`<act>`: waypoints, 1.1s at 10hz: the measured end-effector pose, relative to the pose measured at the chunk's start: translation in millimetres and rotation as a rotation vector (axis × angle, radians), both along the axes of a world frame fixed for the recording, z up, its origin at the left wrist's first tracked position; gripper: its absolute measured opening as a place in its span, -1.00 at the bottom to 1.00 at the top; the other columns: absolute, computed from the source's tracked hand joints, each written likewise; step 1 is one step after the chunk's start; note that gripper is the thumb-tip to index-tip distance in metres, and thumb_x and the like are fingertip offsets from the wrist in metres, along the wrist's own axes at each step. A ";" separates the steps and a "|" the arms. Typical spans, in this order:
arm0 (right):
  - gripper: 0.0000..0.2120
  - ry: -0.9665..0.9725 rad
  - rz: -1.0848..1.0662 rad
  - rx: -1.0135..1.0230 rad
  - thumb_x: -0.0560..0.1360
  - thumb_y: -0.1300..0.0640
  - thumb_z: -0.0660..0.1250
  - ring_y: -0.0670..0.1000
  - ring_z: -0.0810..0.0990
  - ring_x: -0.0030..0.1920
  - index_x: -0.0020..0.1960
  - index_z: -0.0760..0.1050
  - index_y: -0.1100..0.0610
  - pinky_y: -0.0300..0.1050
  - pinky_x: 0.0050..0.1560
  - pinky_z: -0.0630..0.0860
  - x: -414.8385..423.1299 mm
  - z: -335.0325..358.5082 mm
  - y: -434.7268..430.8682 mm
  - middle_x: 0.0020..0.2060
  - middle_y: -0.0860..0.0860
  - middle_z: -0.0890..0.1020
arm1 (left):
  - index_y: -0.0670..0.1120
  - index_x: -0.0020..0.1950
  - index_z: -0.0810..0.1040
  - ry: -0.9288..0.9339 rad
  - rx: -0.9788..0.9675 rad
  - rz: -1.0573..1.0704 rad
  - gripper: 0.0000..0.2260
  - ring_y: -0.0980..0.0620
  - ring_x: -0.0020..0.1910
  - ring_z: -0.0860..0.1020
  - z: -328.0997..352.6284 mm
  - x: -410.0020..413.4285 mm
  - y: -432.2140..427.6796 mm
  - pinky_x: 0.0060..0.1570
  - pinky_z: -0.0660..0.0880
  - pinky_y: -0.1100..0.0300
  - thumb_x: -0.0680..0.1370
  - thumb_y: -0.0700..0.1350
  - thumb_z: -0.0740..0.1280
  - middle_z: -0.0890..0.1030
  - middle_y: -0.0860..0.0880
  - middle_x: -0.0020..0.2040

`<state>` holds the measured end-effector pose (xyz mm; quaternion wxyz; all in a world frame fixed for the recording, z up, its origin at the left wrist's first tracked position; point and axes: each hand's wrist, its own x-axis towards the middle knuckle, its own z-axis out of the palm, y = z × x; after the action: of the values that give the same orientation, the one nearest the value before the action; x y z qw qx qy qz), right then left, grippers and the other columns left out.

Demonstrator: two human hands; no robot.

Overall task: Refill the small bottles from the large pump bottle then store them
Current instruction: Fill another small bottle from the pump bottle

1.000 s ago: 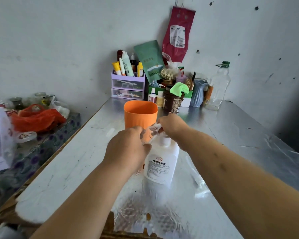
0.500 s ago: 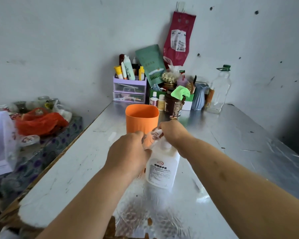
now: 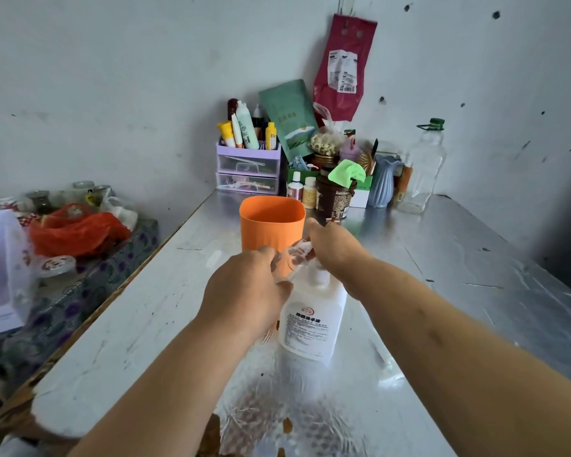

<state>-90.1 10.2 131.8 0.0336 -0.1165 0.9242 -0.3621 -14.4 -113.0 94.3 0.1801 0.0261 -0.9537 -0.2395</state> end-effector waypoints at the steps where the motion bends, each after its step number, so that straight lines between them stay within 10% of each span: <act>1: -0.85 0.009 0.024 0.048 0.65 0.23 -0.03 0.08 0.38 -0.04 0.02 0.30 0.13 0.03 0.09 0.42 -2.2 -2.4 1.1 -0.06 0.18 0.41 | 0.04 0.08 0.52 0.001 -0.008 0.002 -0.80 0.01 -0.14 0.59 -0.4 -1.2 0.2 -0.25 0.45 0.19 0.51 0.06 0.38 0.65 0.05 0.01; 6: -0.64 -0.103 -0.068 -0.157 0.63 -0.01 -0.02 0.07 0.44 -0.22 -0.17 0.41 0.13 -0.07 -0.14 0.37 3.9 0.8 0.0 -0.12 0.14 0.50 | 0.06 0.03 0.51 -0.009 -0.028 0.015 -0.84 0.03 -0.18 0.58 5.7 4.2 2.0 -0.26 0.41 0.22 0.52 0.07 0.37 0.65 0.06 -0.02; 11: -0.88 0.019 0.015 0.056 0.63 0.26 -0.02 0.11 0.38 -0.03 0.01 0.29 0.17 0.11 0.15 0.42 2.3 -4.2 0.2 -0.04 0.20 0.41 | 0.05 0.06 0.53 -0.002 -0.024 0.001 -0.82 0.02 -0.17 0.59 0.7 0.6 0.3 -0.21 0.50 0.17 0.52 0.07 0.37 0.66 0.05 0.01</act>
<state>-87.8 10.4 127.5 0.0310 -0.1256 0.9334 -0.3346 -13.8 -112.6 95.0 0.1794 0.0248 -0.9567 -0.2280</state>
